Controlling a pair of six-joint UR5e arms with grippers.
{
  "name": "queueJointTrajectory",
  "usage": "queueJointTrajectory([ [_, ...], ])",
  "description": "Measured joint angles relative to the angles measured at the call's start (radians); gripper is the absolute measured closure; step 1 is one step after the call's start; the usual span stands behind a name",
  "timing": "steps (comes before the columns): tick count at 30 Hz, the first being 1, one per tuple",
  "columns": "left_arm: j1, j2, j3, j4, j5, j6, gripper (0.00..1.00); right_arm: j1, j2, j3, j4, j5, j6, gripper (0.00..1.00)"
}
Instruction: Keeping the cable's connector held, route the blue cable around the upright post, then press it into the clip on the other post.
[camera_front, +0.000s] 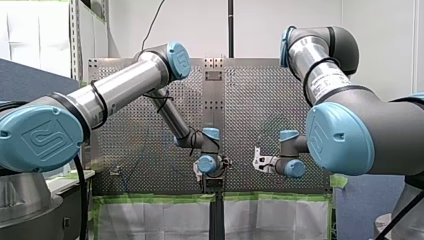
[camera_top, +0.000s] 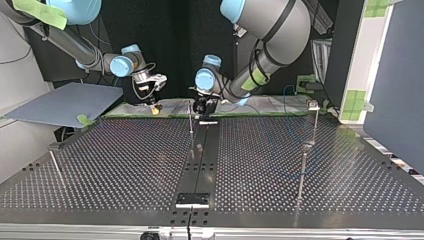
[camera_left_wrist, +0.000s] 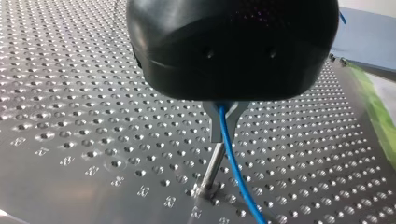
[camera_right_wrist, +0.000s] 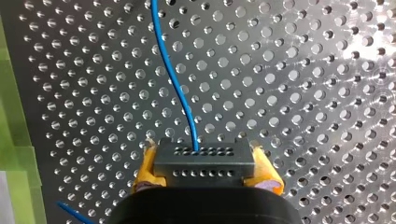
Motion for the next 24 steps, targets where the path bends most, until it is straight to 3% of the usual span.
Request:
queueJointTrajectory([
  [13, 0.023, 0.0, 0.006, -0.01, 0.009, 0.007, 0.98, -0.01, 0.0, -0.004, -0.002, 0.008, 0.001, 1.0],
  [15, 0.026, 0.0, 0.006, -0.01, 0.01, 0.011, 0.93, -0.012, 0.0, -0.006, -0.001, 0.01, 0.001, 1.0],
  [17, 0.028, 0.0, 0.006, -0.01, 0.009, 0.019, 0.8, -0.014, 0.0, -0.008, 0.001, 0.011, 0.0, 1.0],
  [18, 0.029, 0.0, 0.006, -0.009, 0.007, 0.025, 0.8, -0.015, 0.0, -0.008, 0.001, 0.012, 0.0, 1.0],
  [20, 0.031, 0.0, 0.006, -0.004, 0.004, 0.041, 0.59, -0.016, 0.0, -0.009, 0.001, 0.012, 0.0, 1.0],
  [21, 0.031, 0.0, 0.006, -0.002, 0.003, 0.047, 0.59, -0.017, 0.0, -0.009, 0.001, 0.013, 0.0, 1.0],
  [23, 0.033, 0.0, 0.006, 0.003, 0.001, 0.058, 0.36, -0.018, 0.0, -0.009, 0.0, 0.013, 0.0, 1.0],
  [24, 0.034, 0.0, 0.006, 0.004, 0.0, 0.06, 0.36, -0.018, 0.0, -0.009, 0.0, 0.013, 0.0, 1.0],
])
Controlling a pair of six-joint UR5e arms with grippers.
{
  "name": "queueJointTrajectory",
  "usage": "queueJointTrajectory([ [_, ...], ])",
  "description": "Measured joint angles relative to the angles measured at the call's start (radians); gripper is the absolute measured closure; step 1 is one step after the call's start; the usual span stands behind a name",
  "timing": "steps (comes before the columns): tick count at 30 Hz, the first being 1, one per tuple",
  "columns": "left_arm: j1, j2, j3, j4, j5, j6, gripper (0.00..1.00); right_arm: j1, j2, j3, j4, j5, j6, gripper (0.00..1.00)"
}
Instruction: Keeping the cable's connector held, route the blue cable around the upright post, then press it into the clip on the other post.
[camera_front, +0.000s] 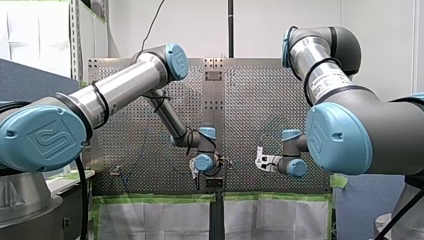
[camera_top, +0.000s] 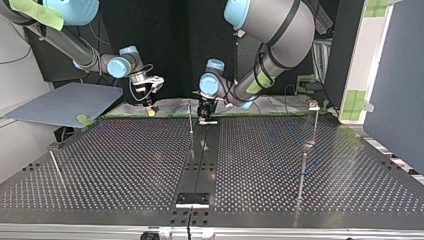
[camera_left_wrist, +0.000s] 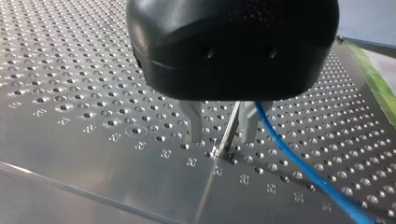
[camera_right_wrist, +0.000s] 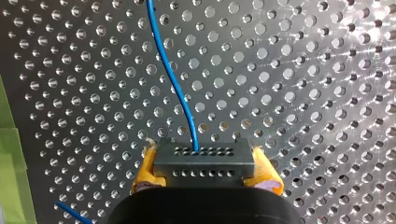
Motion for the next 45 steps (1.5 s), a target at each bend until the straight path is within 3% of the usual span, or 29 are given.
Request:
queueJointTrajectory([
  [1, 0.001, 0.0, 0.0, 0.0, 0.0, 0.002, 0.29, 0.0, 0.0, 0.0, 0.0, 0.0, 0.0, 1.0],
  [6, 0.005, 0.0, 0.0, -0.003, -0.004, 0.006, 0.29, -0.003, 0.0, 0.0, 0.002, 0.0, 0.001, 1.0],
  [7, 0.005, 0.0, 0.0, -0.003, -0.004, 0.006, 0.04, -0.003, 0.0, 0.0, 0.003, 0.0, 0.001, 1.0],
  [10, 0.0, 0.0, 0.0, -0.014, -0.015, 0.011, 0.0, -0.005, 0.0, 0.0, 0.004, 0.0, 0.001, 1.0],
  [25, -0.023, 0.003, -0.009, -0.13, -0.036, 0.055, 0.0, -0.015, 0.0, 0.0, 0.011, 0.003, 0.002, 1.0],
  [35, -0.039, 0.038, -0.085, -0.204, -0.024, 0.058, 0.0, -0.018, 0.0, 0.0, 0.024, 0.006, 0.002, 1.0],
  [45, -0.06, 0.098, -0.173, -0.206, 0.0, 0.051, 0.0, -0.019, 0.0, 0.0, 0.035, 0.007, 0.001, 1.0],
])
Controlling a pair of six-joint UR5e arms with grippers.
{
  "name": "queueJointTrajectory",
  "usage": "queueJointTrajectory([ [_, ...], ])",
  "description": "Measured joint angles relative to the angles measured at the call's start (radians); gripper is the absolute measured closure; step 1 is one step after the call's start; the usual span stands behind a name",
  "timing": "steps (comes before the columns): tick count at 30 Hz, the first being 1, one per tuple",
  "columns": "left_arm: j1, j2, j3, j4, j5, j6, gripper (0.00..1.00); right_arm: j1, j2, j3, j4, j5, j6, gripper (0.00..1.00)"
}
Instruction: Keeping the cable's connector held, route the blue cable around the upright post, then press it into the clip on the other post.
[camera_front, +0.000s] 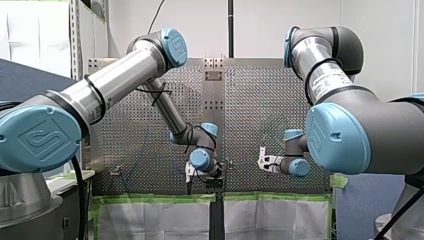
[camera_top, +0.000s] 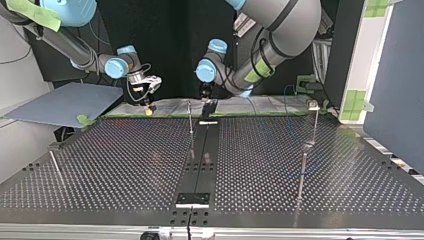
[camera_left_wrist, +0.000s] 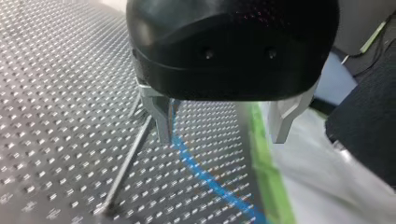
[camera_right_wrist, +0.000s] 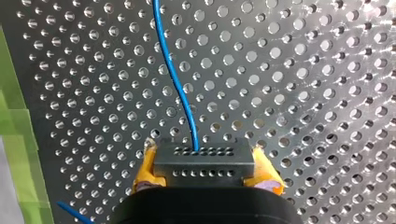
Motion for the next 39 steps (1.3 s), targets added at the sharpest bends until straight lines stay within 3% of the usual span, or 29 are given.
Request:
queueJointTrajectory([
  [11, -0.039, 0.006, -0.044, 0.04, 0.011, -0.005, 0.0, -0.002, 0.0, 0.0, 0.002, 0.0, 0.0, 1.0],
  [26, -0.032, 0.007, -0.045, 0.153, 0.028, -0.021, 0.0, -0.003, 0.0, 0.0, 0.007, 0.0, 0.0, 1.0],
  [39, -0.03, 0.007, -0.045, 0.178, 0.039, -0.018, 0.0, -0.003, 0.0, 0.0, 0.009, 0.001, 0.001, 1.0],
])
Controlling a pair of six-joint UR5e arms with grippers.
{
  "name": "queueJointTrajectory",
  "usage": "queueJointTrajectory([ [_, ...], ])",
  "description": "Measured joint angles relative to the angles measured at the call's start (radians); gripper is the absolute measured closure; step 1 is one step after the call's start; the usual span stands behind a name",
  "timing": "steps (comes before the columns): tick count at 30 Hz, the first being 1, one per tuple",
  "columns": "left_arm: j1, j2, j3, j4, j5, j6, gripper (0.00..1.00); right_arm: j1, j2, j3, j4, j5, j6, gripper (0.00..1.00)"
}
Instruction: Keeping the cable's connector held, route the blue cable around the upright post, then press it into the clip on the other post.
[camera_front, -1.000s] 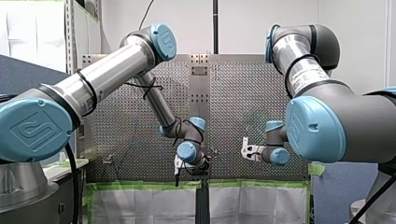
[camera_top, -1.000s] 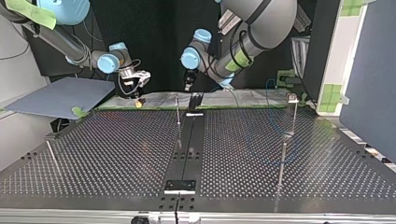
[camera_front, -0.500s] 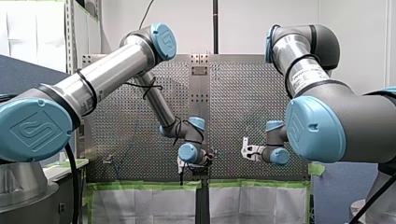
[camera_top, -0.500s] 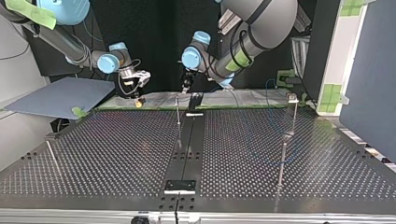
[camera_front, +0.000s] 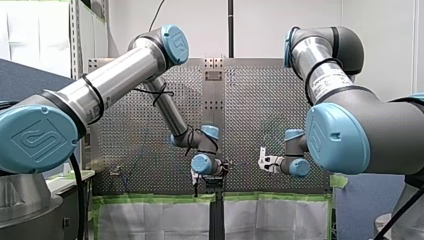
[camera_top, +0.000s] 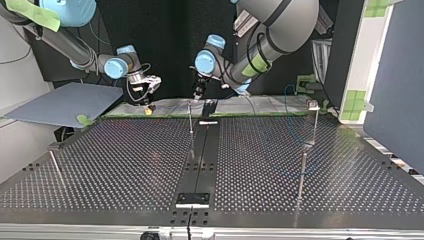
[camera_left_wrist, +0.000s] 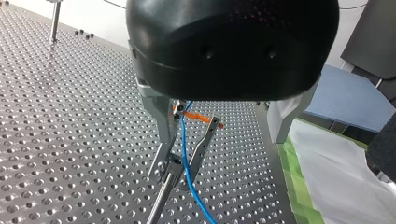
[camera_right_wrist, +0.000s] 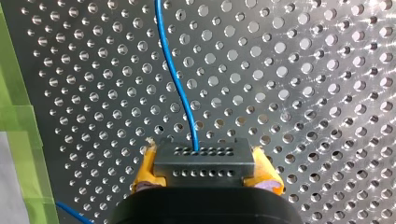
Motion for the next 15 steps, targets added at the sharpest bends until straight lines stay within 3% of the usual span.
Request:
queueJointTrajectory([
  [15, 0.0, 0.0, 0.0, -0.002, -0.003, 0.002, 0.0, 0.004, 0.0, 0.0, 0.014, -0.001, -0.005, 1.0],
])
